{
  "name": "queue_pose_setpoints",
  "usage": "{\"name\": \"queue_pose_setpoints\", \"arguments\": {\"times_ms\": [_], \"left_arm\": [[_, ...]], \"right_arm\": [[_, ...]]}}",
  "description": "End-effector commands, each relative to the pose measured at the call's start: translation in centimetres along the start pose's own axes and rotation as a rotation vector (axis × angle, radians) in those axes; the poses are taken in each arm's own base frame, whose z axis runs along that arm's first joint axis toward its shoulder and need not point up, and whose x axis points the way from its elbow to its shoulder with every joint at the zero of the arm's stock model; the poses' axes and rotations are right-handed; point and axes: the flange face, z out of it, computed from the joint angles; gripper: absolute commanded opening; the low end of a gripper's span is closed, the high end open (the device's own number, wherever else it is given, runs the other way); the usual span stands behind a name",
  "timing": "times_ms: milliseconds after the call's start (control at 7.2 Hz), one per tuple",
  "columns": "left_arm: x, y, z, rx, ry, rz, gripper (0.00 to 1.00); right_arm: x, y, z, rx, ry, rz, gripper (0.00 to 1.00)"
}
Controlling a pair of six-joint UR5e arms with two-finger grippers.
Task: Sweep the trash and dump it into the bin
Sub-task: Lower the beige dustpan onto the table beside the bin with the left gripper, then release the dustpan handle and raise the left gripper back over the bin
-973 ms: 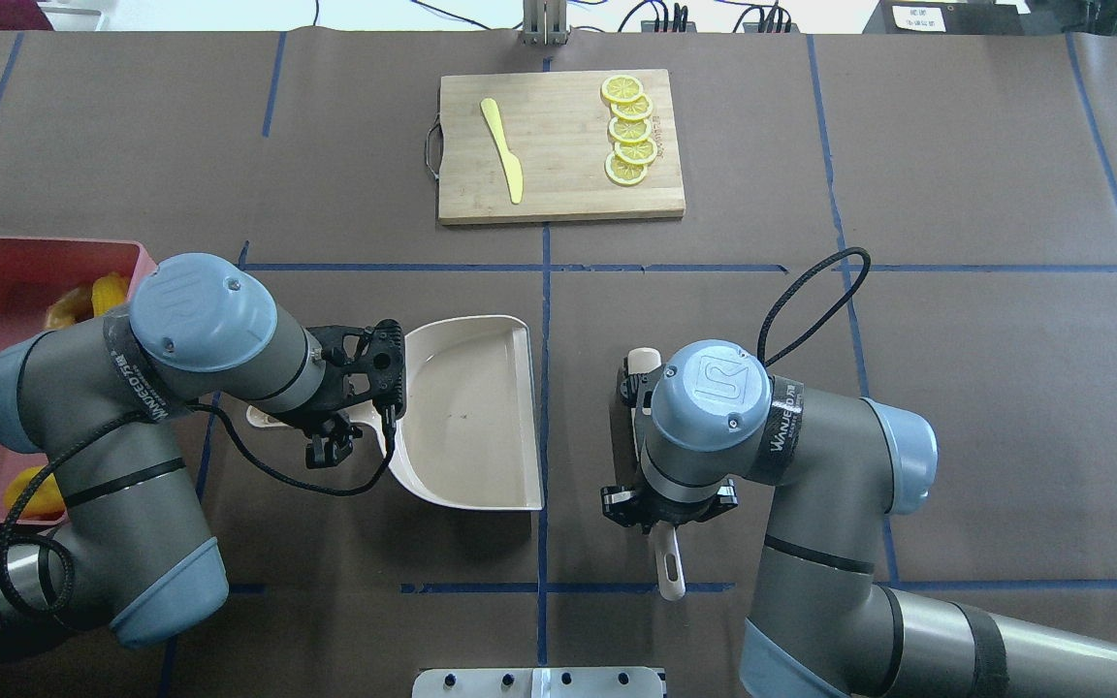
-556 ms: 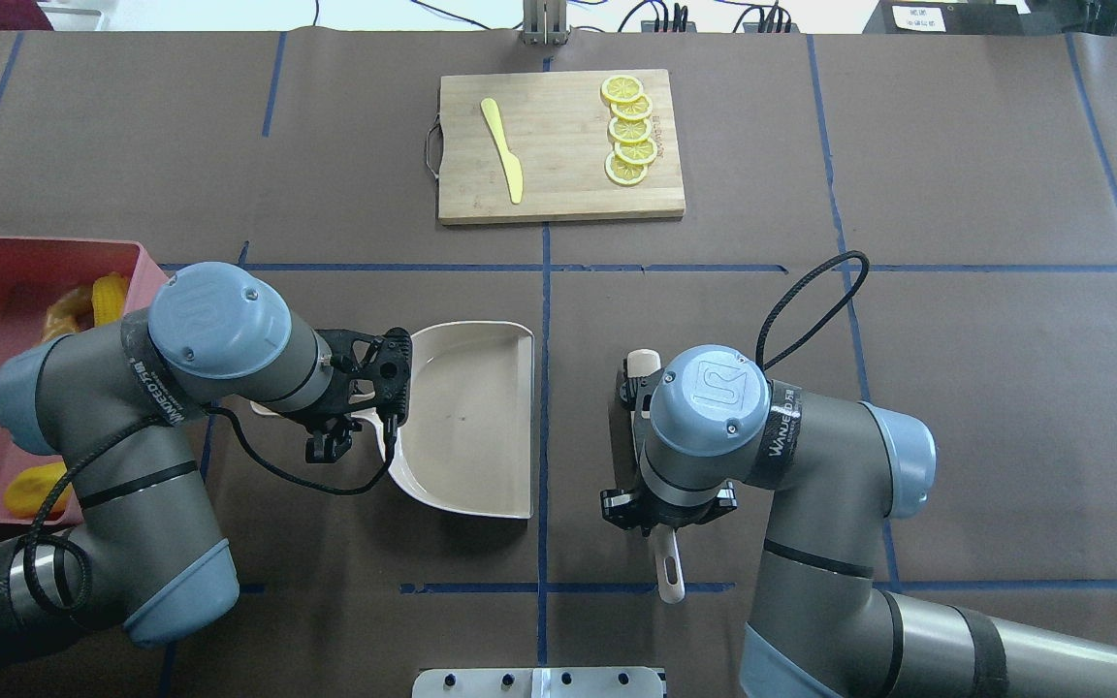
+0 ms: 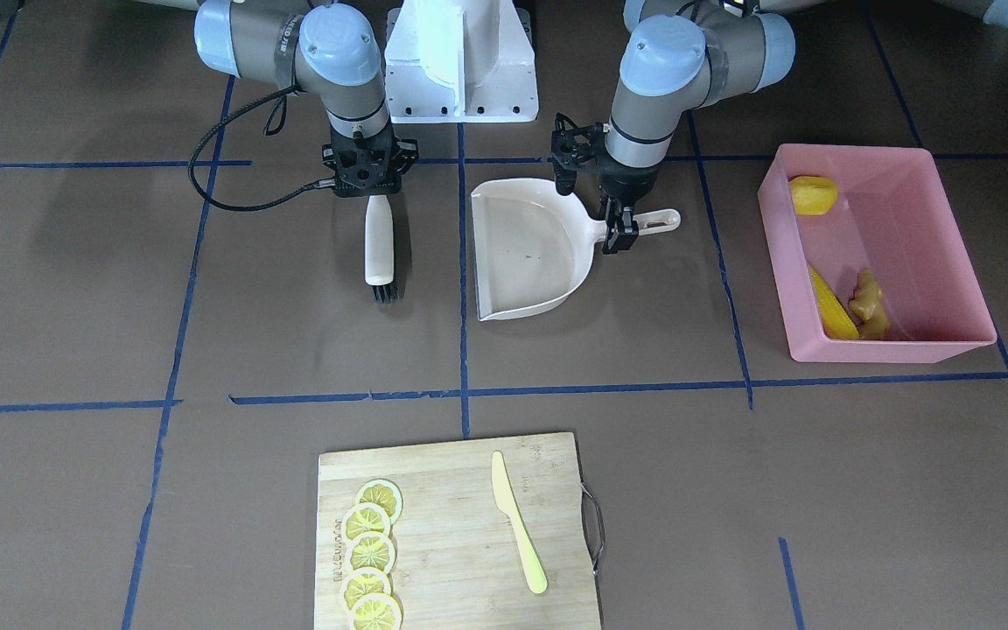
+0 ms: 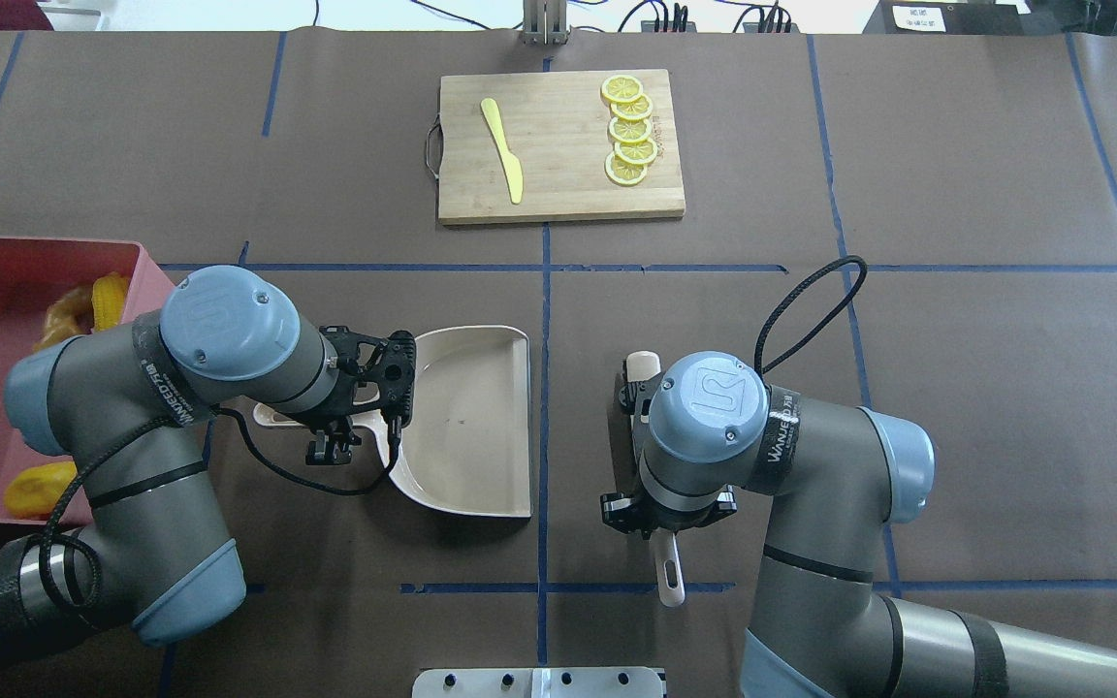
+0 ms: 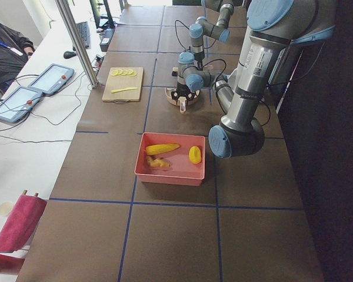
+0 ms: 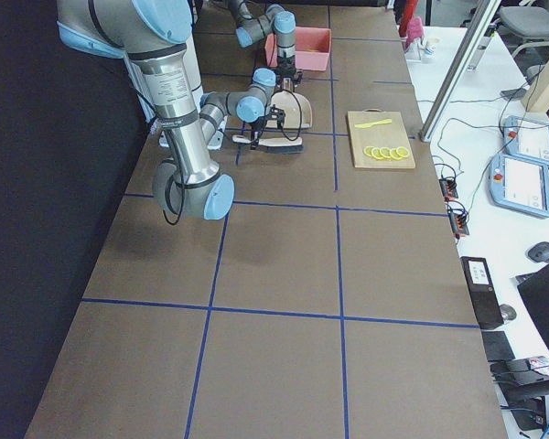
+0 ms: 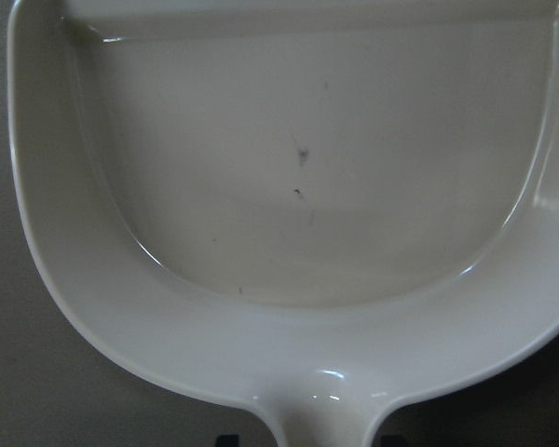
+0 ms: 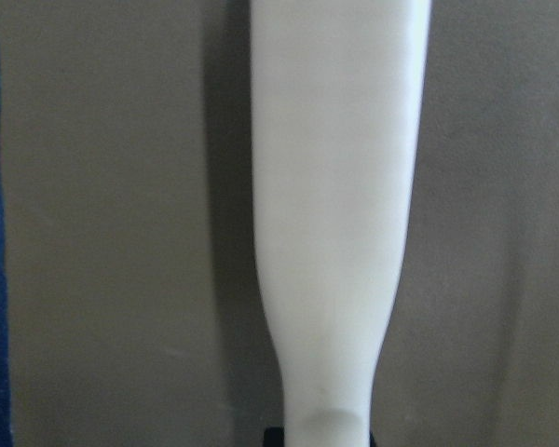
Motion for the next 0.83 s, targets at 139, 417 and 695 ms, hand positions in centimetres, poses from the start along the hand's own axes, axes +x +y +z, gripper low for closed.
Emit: {"name": "queue_pose_setpoints", "arguments": {"times_ms": [139,417,695], "left_arm": [[-1.1,0.8,-3.3,0.033,-0.039,-0.010,1.00],[-1.6,2.4,-7.4,0.056,-0.076,-0.040,1.00],[-4.4,5.9,-9.5,0.028,-0.122,-0.175,1.00]], "right_arm": [[0.2,0.1,0.5,0.012,0.012,-0.003,0.00],[-0.1,0.5,0.8,0.026,0.019,-0.011,0.00],[-0.1,0.4,0.9,0.027,0.019,-0.011,0.00]]}}
